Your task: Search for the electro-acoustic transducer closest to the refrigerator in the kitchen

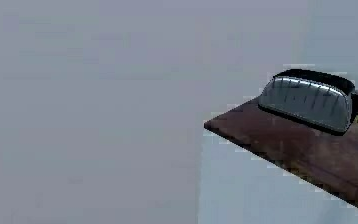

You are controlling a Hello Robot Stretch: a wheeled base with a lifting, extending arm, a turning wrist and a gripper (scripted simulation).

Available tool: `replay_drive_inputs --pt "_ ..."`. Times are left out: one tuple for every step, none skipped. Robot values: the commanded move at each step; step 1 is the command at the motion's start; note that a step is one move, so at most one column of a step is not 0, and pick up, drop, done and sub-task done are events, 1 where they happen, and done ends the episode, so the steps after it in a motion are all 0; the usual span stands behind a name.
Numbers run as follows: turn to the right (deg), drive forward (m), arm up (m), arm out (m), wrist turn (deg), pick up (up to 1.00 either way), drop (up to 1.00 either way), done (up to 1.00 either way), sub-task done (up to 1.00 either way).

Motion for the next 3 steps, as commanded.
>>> replay_drive_inputs --pt "-45.0 0.0 0.0 0.0 0.0 0.0 0.0 0.0 0.0" --pt "-45.0 0.0 0.0 0.0 0.0 0.0 0.0 0.0 0.0" --pt "-42.0 0.0 0.0 0.0 0.0 0.0 0.0 0.0 0.0"
